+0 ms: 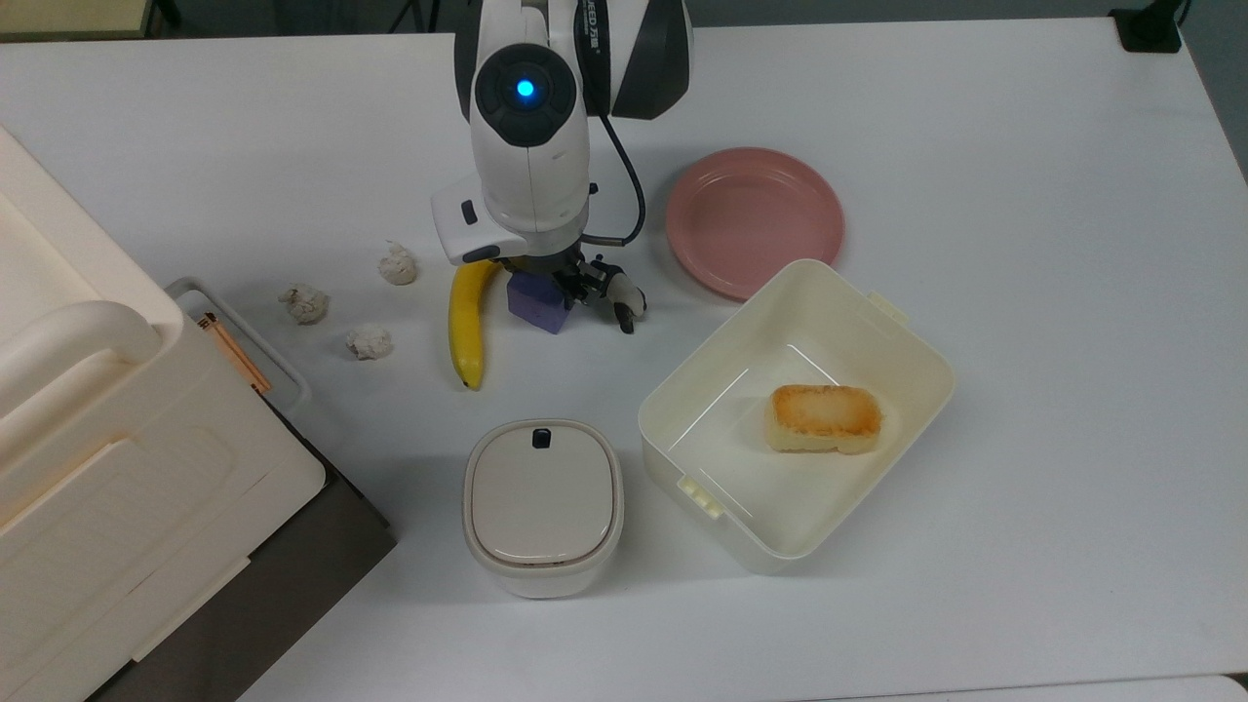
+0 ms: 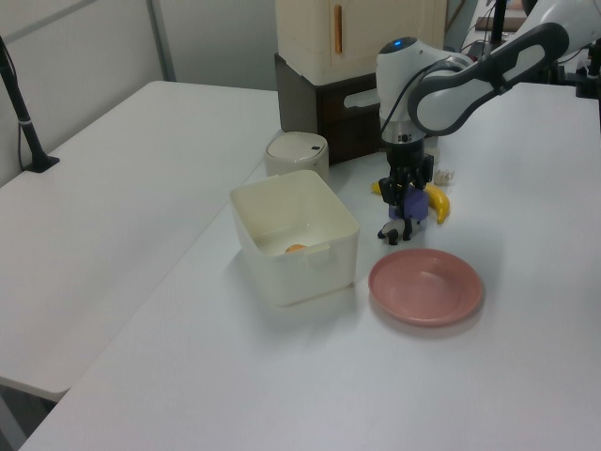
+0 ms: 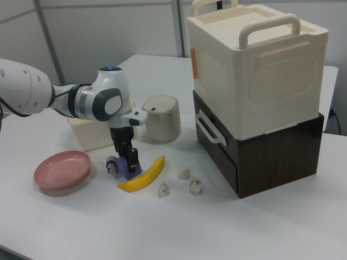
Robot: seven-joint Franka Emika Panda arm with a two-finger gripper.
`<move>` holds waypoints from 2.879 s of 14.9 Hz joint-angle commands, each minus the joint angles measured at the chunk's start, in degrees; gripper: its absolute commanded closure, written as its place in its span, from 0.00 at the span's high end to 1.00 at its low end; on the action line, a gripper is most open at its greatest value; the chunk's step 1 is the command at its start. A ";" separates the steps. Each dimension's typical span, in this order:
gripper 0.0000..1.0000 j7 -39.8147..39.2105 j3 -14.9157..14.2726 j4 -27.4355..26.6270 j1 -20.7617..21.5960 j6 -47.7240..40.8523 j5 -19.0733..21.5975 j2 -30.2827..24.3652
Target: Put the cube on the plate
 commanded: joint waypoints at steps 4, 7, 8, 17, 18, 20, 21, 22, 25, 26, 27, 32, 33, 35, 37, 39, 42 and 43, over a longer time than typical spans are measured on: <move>0.39 0.26 -0.33 -0.78 3.45 -5.03 1.81 -7.12; 0.39 2.01 -0.33 -0.86 8.98 -5.57 1.91 -6.60; 0.39 3.85 -0.33 -0.86 10.83 -5.57 1.91 -6.34; 0.80 13.62 -0.42 -0.86 22.62 -4.96 2.08 -3.70; 0.95 13.71 -0.42 -0.86 22.62 -4.87 1.99 -3.44; 1.00 13.19 -0.42 -0.78 22.45 -5.04 1.91 -3.96; 1.00 12.66 -0.42 -0.69 22.27 -5.22 1.82 -4.57; 1.00 11.70 -0.42 0.01 22.01 -5.65 1.82 -5.10; 1.00 7.57 -1.30 2.21 19.65 -10.04 1.56 -8.08; 1.00 6.34 -1.30 2.47 18.68 -10.57 1.29 -9.57; 1.00 4.76 -1.39 2.48 17.71 -11.19 1.03 -11.24; 1.00 -11.83 -1.30 2.48 7.36 -15.32 -0.91 -17.31; 1.00 -14.65 -1.30 2.56 4.81 -15.41 -0.91 -18.19; 1.00 -18.79 -1.30 3.96 -0.12 -16.64 -0.82 -18.90; 1.00 -20.47 -1.21 6.34 -4.35 -18.66 -0.64 -18.73; 1.00 -23.19 -1.21 6.61 -6.20 -18.58 -0.12 -18.55; 1.00 -23.55 -1.04 6.61 -6.38 -18.93 -0.12 -18.55; 1.00 -23.47 -1.12 6.61 -6.47 -19.02 -0.12 -18.46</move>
